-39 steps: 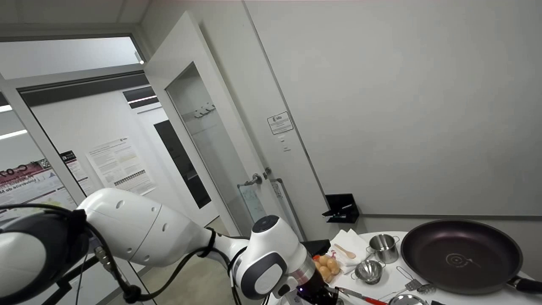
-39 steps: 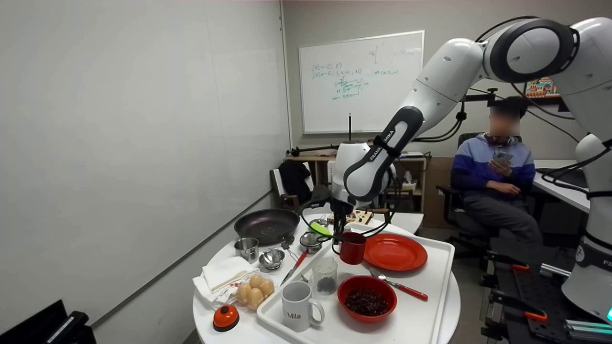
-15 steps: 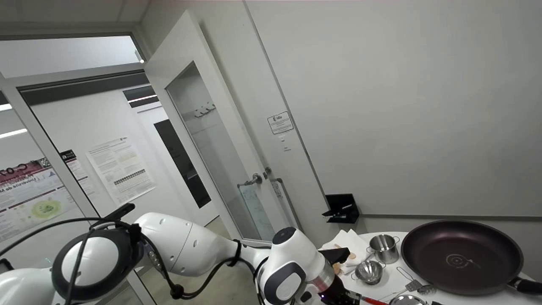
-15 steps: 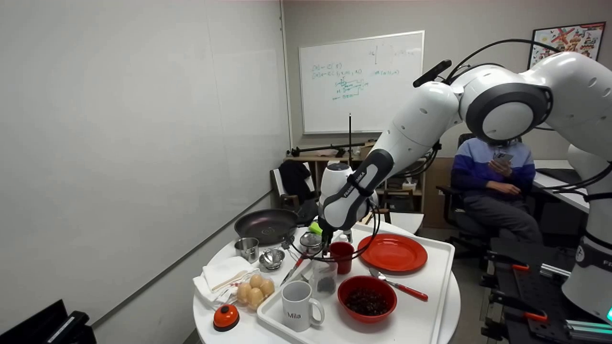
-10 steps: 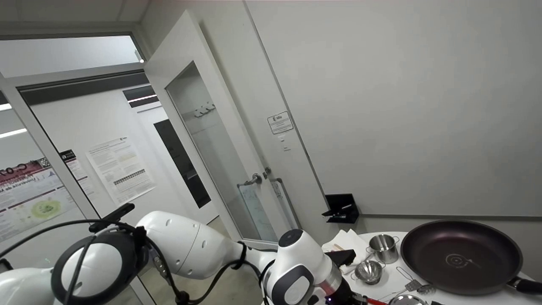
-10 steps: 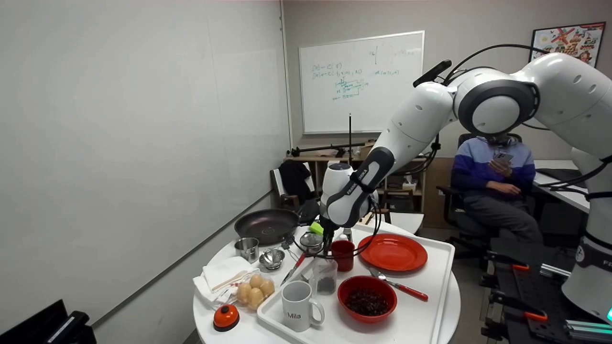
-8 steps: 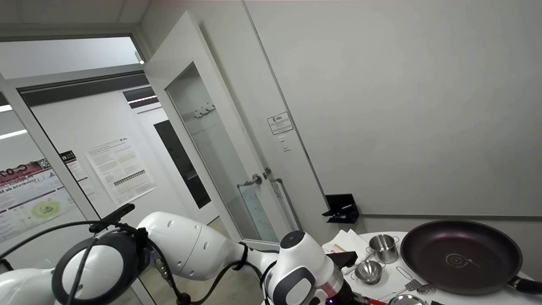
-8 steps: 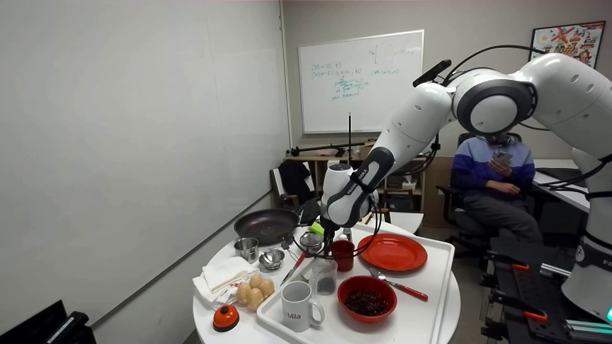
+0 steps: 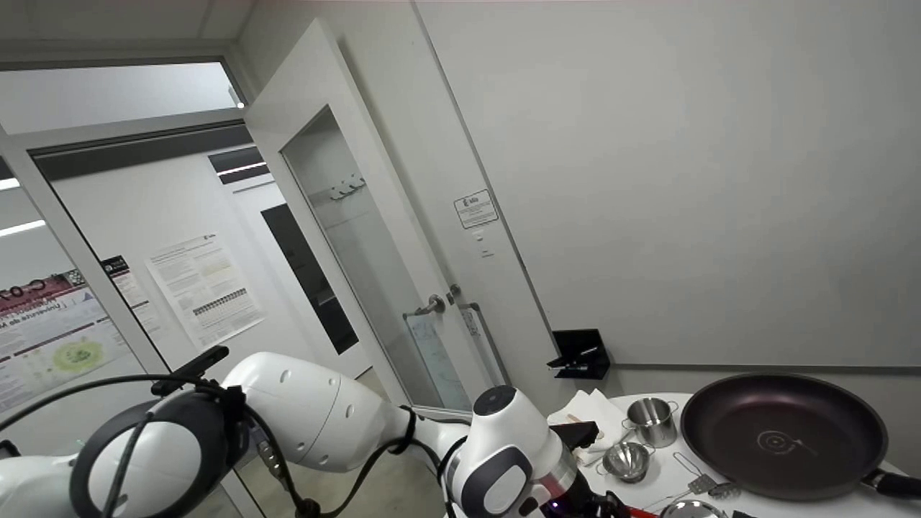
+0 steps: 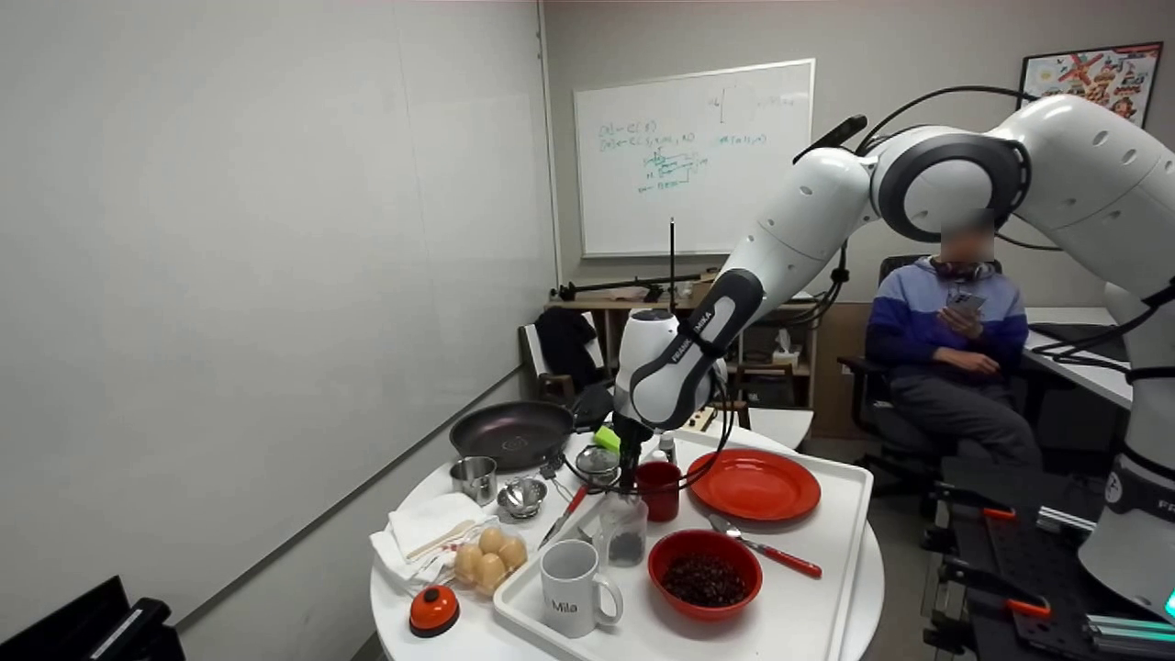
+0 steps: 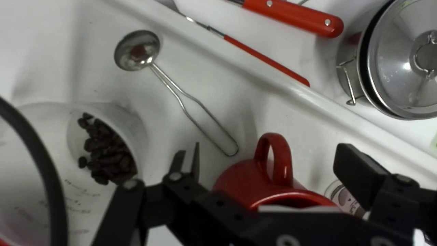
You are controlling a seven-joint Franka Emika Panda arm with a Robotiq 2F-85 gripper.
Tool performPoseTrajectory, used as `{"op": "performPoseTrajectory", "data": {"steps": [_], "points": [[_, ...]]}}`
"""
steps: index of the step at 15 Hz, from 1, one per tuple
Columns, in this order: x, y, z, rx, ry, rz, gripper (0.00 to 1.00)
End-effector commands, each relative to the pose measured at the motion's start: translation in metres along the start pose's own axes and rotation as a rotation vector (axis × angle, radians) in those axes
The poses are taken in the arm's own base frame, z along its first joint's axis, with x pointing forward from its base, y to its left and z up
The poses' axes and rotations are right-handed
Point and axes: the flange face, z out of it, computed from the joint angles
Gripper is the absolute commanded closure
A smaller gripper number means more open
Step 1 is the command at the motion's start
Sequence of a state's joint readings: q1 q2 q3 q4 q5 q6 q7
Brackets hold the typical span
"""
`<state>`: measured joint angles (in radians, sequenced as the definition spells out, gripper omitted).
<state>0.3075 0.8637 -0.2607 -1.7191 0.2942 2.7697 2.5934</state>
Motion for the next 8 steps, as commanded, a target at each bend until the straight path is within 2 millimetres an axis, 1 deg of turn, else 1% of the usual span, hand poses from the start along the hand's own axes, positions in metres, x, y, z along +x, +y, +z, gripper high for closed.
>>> {"op": "performPoseTrajectory", "data": {"steps": [1, 3, 5, 8], "points": [[0.003, 0.006, -0.037, -0.037, -0.012, -0.032, 0.00], [0.004, 0.010, -0.055, -0.062, -0.024, -0.032, 0.00], [0.007, 0.016, -0.073, -0.090, -0.032, -0.079, 0.00], [0.016, 0.021, -0.093, -0.107, -0.029, -0.107, 0.00]]}}
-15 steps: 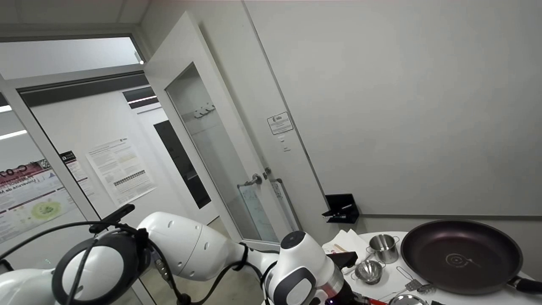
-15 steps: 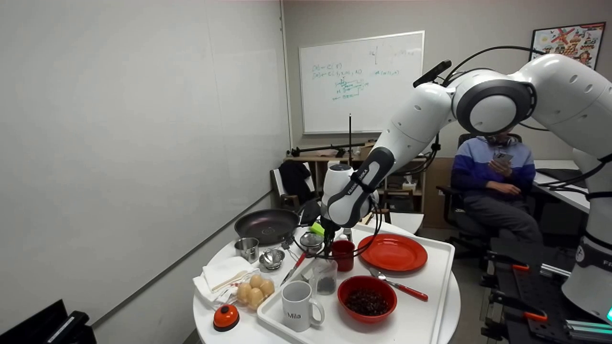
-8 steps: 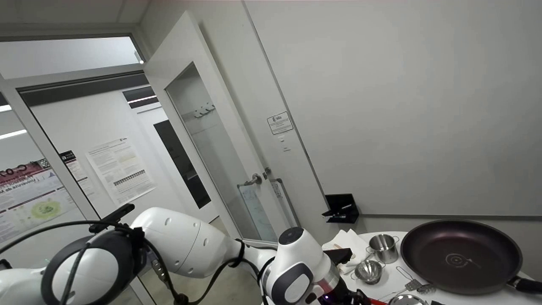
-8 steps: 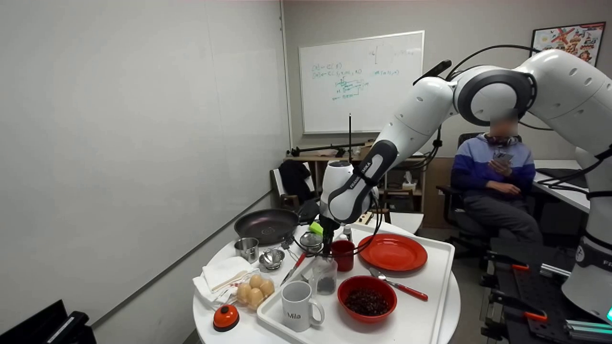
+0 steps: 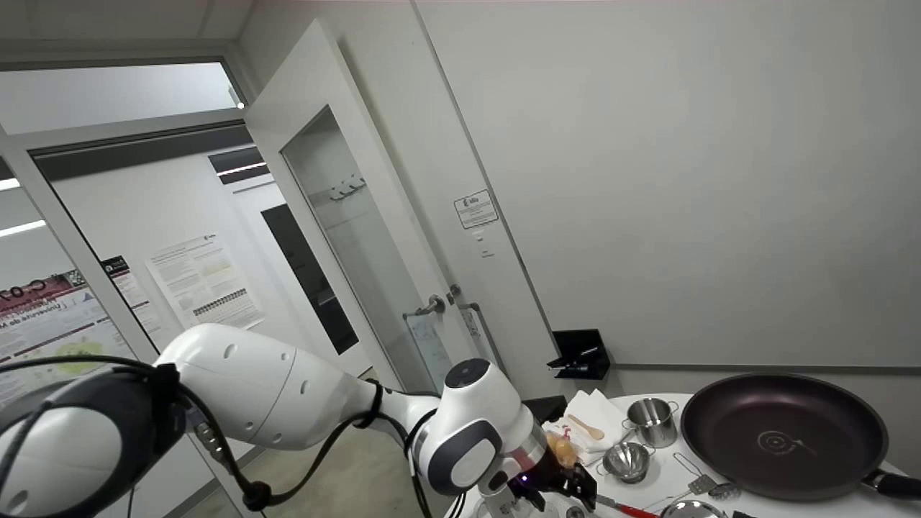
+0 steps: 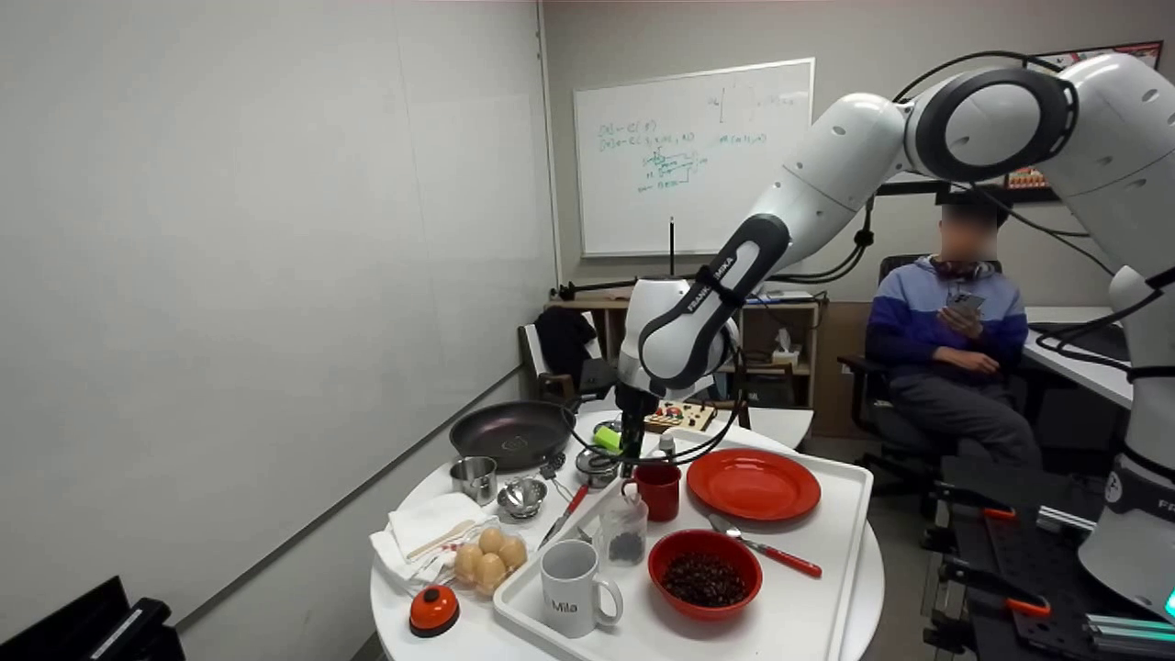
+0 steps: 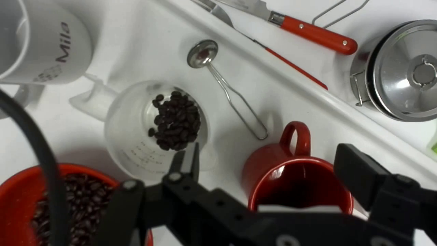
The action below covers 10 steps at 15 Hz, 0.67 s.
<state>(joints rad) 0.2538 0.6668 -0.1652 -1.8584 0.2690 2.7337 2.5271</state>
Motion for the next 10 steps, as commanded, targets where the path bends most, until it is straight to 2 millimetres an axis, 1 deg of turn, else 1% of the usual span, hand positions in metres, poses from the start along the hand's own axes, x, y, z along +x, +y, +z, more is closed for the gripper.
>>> {"op": "performPoseTrajectory", "data": {"steps": [1, 5, 8, 10], "points": [[0.019, 0.009, -0.035, -0.029, 0.013, -0.049, 0.00], [0.038, 0.011, -0.065, 0.000, -0.009, -0.044, 0.00], [0.053, 0.017, -0.088, 0.023, -0.046, -0.059, 0.00], [0.075, 0.028, -0.111, 0.036, -0.107, -0.095, 0.00]]}}
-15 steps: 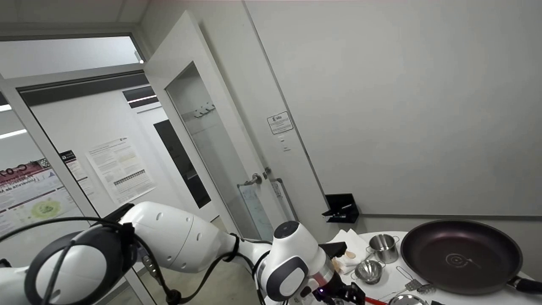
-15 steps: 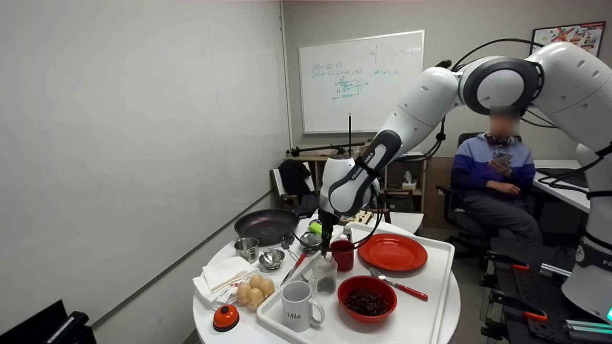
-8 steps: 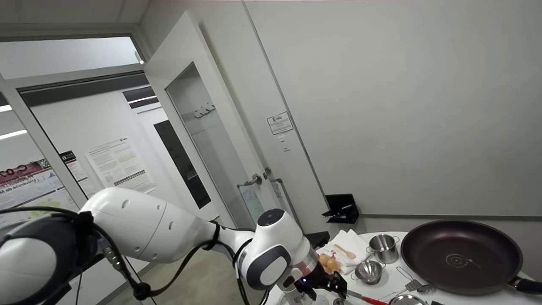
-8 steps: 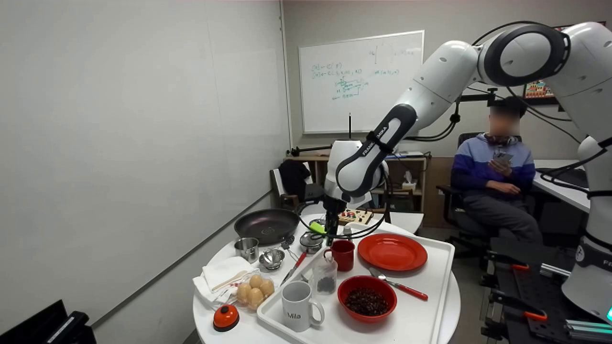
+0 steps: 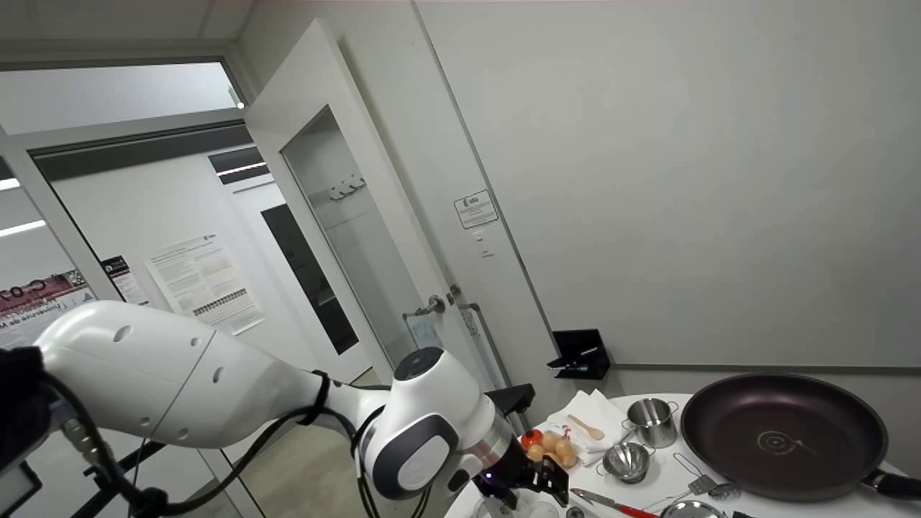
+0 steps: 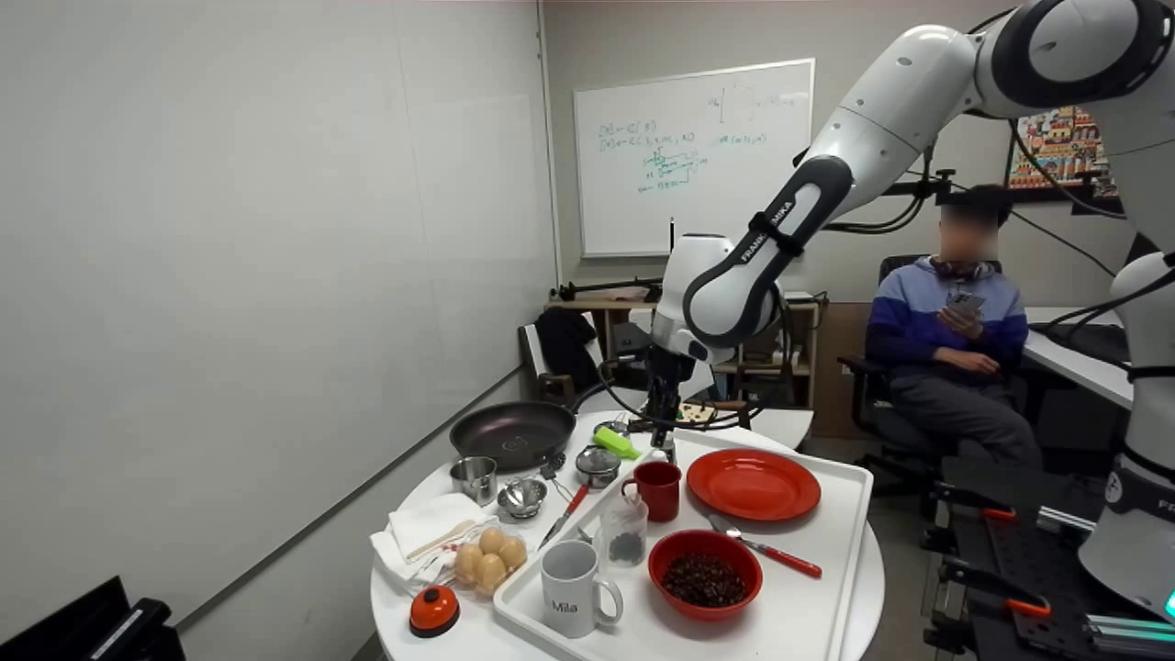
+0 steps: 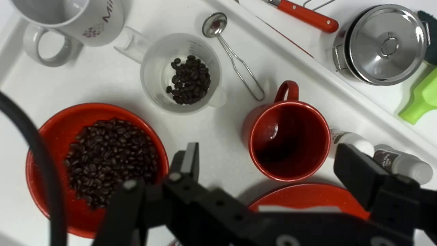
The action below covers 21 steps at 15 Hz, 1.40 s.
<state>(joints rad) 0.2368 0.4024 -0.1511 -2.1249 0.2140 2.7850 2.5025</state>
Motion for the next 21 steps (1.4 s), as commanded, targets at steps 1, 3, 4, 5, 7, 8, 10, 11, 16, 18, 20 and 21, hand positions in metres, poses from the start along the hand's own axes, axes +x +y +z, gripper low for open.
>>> {"op": "performPoseTrajectory", "data": {"steps": [1, 3, 4, 5, 7, 8, 10, 11, 16, 18, 20, 21], "points": [[0.043, 0.019, -0.048, 0.046, -0.099, -0.063, 0.00], [0.070, 0.018, -0.062, 0.094, -0.153, -0.012, 0.00], [0.087, 0.019, -0.068, 0.114, -0.170, 0.022, 0.00], [0.106, 0.020, -0.072, 0.128, -0.179, 0.056, 0.00], [0.146, 0.025, -0.076, 0.137, -0.173, 0.119, 0.00], [0.109, 0.013, -0.060, 0.122, -0.156, 0.083, 0.00], [0.138, 0.019, -0.065, 0.127, -0.150, 0.116, 0.00], [0.143, 0.021, -0.067, 0.126, -0.150, 0.119, 0.00], [0.144, 0.024, -0.070, 0.125, -0.156, 0.120, 0.00], [0.144, 0.024, -0.070, 0.125, -0.156, 0.120, 0.00], [0.144, 0.024, -0.070, 0.125, -0.156, 0.120, 0.00], [0.144, 0.024, -0.070, 0.125, -0.156, 0.121, 0.00]]}}
